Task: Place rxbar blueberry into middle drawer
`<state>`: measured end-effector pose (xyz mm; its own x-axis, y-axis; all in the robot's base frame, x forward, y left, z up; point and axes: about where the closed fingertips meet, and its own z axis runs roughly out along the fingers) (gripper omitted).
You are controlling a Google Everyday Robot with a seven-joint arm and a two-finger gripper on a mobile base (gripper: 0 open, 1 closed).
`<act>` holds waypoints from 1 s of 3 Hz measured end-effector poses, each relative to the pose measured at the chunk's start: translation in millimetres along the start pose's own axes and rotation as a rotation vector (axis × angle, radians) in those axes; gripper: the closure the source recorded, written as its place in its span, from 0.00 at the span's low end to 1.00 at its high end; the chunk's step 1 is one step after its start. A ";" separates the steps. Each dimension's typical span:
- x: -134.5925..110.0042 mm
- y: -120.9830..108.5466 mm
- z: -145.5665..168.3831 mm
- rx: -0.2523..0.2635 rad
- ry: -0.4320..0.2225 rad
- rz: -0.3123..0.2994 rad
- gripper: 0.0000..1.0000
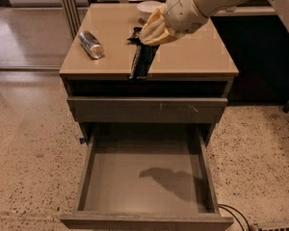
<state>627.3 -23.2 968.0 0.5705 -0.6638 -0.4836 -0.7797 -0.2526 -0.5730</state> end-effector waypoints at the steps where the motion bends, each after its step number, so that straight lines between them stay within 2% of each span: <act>1: 1.1 15.1 14.9 -0.042 -0.006 0.009 1.00; 2: 1.1 15.1 14.9 -0.042 -0.006 0.009 1.00; 3: 0.7 26.0 16.9 -0.042 0.003 0.021 1.00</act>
Offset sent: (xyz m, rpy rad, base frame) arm -0.0084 0.0062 -0.0211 -0.0191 0.0392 0.0191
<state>611.8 -18.3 941.6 0.5531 -0.6715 -0.4932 -0.8017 -0.2680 -0.5342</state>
